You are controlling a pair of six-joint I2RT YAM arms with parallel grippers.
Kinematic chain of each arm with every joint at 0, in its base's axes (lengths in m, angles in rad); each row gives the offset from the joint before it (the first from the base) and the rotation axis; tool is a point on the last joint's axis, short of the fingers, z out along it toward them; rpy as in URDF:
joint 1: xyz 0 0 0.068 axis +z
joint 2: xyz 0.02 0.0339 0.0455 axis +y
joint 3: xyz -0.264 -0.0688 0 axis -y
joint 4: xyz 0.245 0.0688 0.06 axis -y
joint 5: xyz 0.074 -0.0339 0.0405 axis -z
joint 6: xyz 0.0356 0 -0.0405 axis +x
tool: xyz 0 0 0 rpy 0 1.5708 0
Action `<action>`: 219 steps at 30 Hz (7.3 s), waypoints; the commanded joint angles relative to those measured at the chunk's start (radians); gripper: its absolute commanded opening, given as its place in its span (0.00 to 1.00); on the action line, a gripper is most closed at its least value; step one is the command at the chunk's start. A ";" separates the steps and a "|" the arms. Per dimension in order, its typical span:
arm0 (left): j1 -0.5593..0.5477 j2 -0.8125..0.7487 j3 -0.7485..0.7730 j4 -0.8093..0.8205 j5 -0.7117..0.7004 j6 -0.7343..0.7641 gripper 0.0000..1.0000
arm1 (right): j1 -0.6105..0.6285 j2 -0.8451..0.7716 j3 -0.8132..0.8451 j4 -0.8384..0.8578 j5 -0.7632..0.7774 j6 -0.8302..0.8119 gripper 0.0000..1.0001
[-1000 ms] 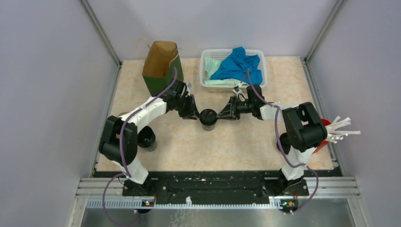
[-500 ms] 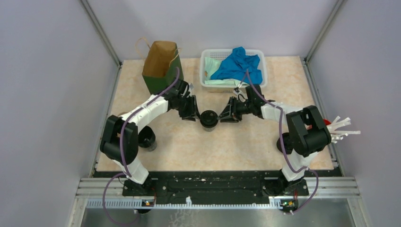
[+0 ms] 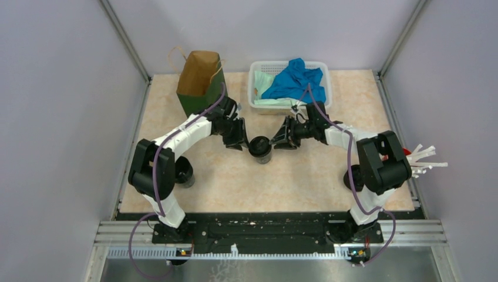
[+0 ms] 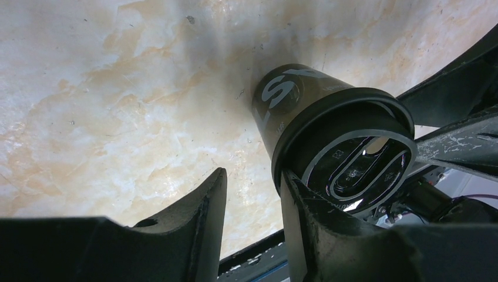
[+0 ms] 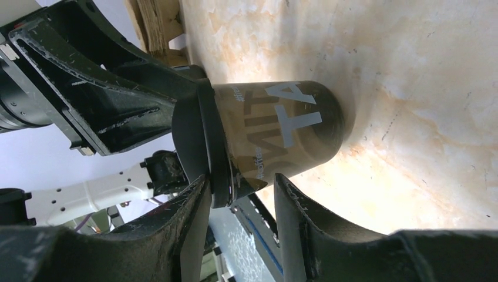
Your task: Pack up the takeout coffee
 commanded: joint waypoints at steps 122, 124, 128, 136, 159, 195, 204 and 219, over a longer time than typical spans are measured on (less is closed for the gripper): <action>0.030 -0.057 -0.025 0.243 0.261 -0.196 0.82 | 0.000 0.121 0.079 -0.119 -0.158 -0.172 0.69; 0.035 -0.062 -0.056 0.272 0.253 -0.208 0.82 | -0.001 0.122 0.078 -0.117 -0.157 -0.171 0.69; 0.051 -0.085 -0.169 0.422 0.289 -0.256 0.81 | -0.001 0.123 0.072 -0.114 -0.157 -0.172 0.68; 0.062 -0.055 -0.235 0.525 0.320 -0.273 0.75 | 0.001 0.127 0.059 -0.107 -0.160 -0.173 0.68; 0.102 -0.063 -0.467 1.020 0.437 -0.471 0.79 | 0.000 0.138 0.063 -0.103 -0.172 -0.173 0.68; 0.124 0.087 -0.492 0.790 0.315 -0.423 0.60 | -0.045 0.284 -0.115 0.196 -0.185 -0.069 0.67; 0.124 0.130 -0.441 0.551 0.228 -0.314 0.58 | -0.045 0.298 -0.162 0.201 -0.104 -0.012 0.66; 0.076 0.090 -0.334 0.472 0.211 -0.184 0.60 | -0.022 0.180 0.005 0.242 -0.227 0.086 0.87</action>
